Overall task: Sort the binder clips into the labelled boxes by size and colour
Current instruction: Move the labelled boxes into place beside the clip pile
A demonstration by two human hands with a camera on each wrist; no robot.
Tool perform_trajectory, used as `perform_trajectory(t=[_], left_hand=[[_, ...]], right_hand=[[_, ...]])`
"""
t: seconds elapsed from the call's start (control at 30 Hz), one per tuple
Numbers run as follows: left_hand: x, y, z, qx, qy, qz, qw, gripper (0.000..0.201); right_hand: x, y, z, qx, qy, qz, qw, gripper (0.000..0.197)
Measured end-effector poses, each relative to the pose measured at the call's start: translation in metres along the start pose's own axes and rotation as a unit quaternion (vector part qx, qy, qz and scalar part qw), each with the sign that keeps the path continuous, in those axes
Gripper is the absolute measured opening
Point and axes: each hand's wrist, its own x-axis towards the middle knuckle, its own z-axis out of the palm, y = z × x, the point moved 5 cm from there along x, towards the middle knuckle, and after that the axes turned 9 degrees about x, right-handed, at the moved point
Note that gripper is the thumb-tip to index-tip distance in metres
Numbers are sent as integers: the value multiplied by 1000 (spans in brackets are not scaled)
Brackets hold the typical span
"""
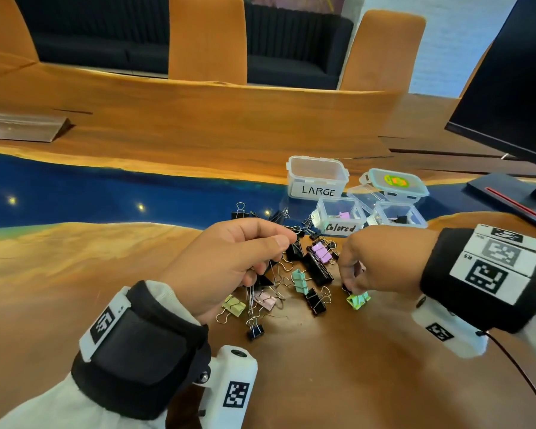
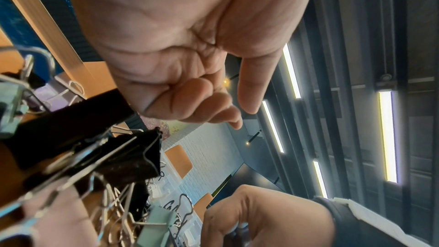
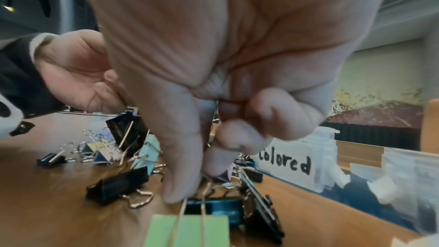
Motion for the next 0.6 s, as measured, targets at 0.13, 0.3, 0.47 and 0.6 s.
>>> perform_trajectory(t=[0.13,0.3,0.47,0.6], left_hand=[[1,0,0,-8,-5,-2,1000,16],[0,0,3,-16,-28,6,999,16],[-2,2,9,-55,-57,37,996,34],[0,3,6,-102,-36,52,993,32]], right_hand=[[-7,1,-10,97,-4,-31,995,14],[-15,-4,-29,321,25,-134,937,6],[-13,-16,-41,565,114,-212,789,12],[-9,-28,-27,646,165,-233,708,15]])
